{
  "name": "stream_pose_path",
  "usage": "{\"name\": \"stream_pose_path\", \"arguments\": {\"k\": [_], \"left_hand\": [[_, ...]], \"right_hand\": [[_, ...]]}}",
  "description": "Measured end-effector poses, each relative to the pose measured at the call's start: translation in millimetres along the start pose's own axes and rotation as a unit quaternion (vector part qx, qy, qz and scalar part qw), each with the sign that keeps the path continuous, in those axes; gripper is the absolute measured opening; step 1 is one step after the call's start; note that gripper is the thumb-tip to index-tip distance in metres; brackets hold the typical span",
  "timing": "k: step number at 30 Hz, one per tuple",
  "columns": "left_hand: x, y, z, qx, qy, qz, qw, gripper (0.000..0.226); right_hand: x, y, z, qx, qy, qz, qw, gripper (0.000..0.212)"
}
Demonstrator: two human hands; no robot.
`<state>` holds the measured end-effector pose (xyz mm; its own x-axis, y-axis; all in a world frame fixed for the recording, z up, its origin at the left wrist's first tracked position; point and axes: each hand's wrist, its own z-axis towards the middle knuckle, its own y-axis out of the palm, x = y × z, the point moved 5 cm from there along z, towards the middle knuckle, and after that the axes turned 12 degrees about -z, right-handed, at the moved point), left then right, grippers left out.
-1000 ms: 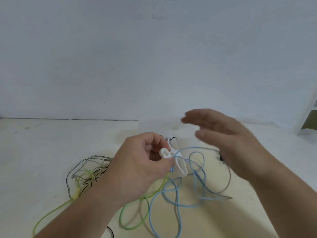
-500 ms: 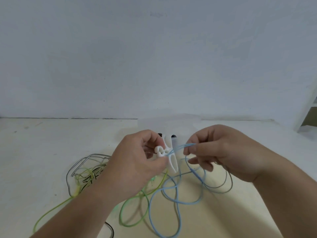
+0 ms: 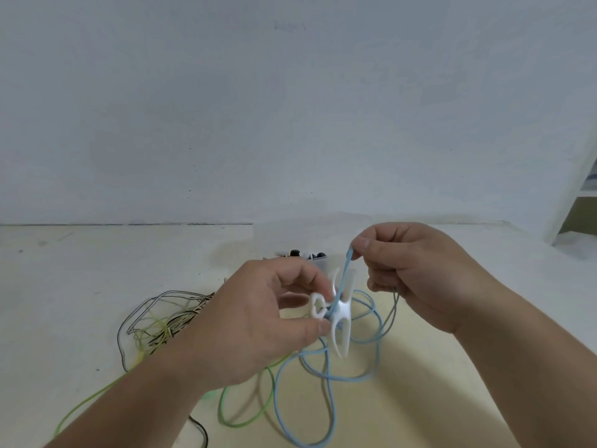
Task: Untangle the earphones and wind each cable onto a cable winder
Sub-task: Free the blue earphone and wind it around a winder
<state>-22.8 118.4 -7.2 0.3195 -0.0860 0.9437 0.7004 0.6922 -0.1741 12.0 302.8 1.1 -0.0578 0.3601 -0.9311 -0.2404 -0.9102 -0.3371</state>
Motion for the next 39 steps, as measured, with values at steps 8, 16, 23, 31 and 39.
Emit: {"name": "stream_pose_path", "arguments": {"k": [8, 16, 23, 31, 39], "left_hand": [[6.1, -11.2, 2.1, 0.089, 0.067, -0.14, 0.984, 0.021], [4.5, -25.6, 0.9, 0.189, 0.094, -0.084, 0.974, 0.021], [1.5, -27.9, 2.7, 0.207, 0.078, -0.06, 0.973, 0.024], [3.9, -28.9, 2.2, 0.209, 0.071, -0.063, 0.973, 0.029], [3.6, -31.8, 1.9, 0.213, 0.067, -0.017, 0.975, 0.029]], "right_hand": [[8.5, 22.6, -6.2, -0.123, 0.022, -0.144, 0.982, 0.032], [2.4, 45.0, -17.5, -0.265, -0.025, -0.077, 0.961, 0.028], [1.0, 40.0, -19.4, -0.277, -0.021, -0.095, 0.956, 0.028], [-2.3, 39.3, -19.6, -0.273, -0.03, -0.096, 0.957, 0.029], [-7.8, 34.9, -21.4, -0.267, -0.04, -0.098, 0.958, 0.028]]}}
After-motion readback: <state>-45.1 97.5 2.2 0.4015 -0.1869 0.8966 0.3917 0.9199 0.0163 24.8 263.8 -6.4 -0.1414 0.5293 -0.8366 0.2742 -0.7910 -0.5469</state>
